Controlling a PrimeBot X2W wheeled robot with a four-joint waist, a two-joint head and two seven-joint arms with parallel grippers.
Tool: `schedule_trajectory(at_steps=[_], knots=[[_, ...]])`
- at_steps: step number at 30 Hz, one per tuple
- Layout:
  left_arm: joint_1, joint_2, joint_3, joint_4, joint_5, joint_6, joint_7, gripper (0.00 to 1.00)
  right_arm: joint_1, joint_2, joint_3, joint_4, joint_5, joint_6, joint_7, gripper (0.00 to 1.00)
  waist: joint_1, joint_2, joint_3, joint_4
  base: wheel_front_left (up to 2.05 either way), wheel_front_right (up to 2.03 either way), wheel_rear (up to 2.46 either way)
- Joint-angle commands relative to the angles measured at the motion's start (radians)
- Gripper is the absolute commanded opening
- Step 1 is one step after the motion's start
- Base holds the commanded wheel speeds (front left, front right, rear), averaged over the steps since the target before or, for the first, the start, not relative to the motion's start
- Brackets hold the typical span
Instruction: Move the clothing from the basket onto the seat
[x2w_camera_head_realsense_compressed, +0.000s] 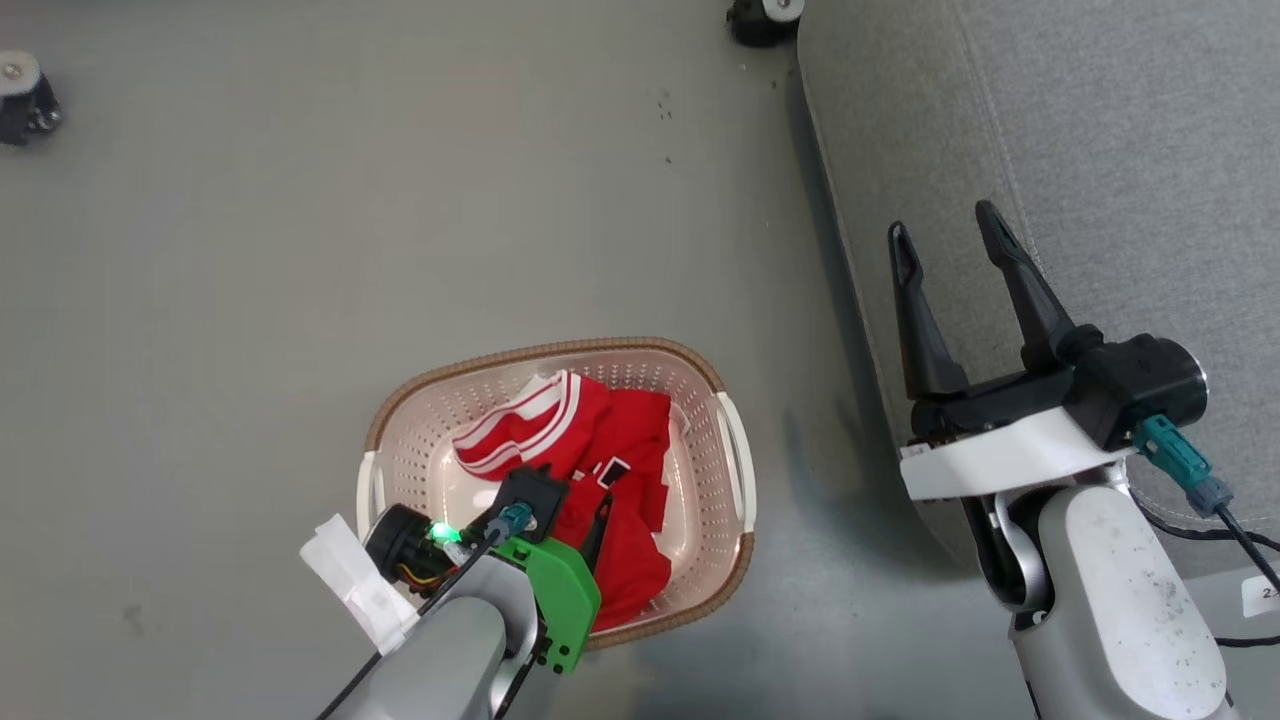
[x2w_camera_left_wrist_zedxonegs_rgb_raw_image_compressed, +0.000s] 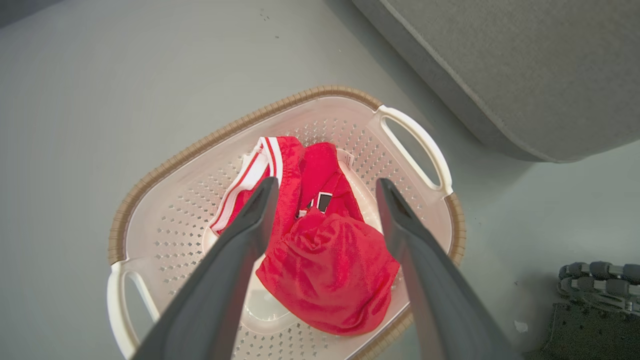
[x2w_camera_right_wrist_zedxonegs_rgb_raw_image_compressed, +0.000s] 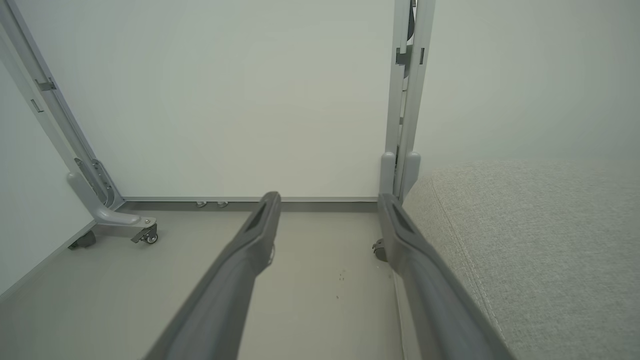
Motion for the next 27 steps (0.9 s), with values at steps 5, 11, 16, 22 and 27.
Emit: schedule_trajectory(at_steps=[5, 11, 16, 22, 27], knots=[[-0.107, 0.007, -0.077, 0.063, -0.039, 0.009, 0.052, 1.00, -0.065, -0.001, 0.009, -0.037, 0.001, 0.000, -0.013, 1.00, -0.0001, 0.0000, 0.221, -0.047, 0.00, 0.00, 0.00], [-0.190, 0.007, -0.137, 0.129, -0.080, 0.003, 0.100, 1.00, -0.106, -0.001, 0.021, -0.071, 0.005, 0.000, -0.022, 1.00, -0.0001, 0.0000, 0.326, -0.057, 0.00, 0.00, 0.00], [-0.235, 0.007, -0.167, 0.176, -0.105, -0.006, 0.126, 1.00, -0.132, -0.001, 0.030, -0.080, 0.015, 0.000, -0.029, 1.00, -0.0001, 0.0000, 0.389, -0.069, 0.00, 0.00, 0.00], [-0.278, 0.007, -0.194, 0.237, -0.140, -0.030, 0.181, 1.00, -0.152, -0.001, 0.040, -0.081, 0.028, 0.000, -0.034, 1.00, -0.0001, 0.0000, 0.450, -0.081, 0.00, 0.00, 0.00], [-0.305, 0.007, -0.213, 0.278, -0.155, -0.043, 0.232, 1.00, -0.167, -0.001, 0.051, -0.074, 0.035, 0.000, -0.035, 1.00, -0.0001, 0.0000, 0.474, -0.093, 0.00, 0.00, 0.00]])
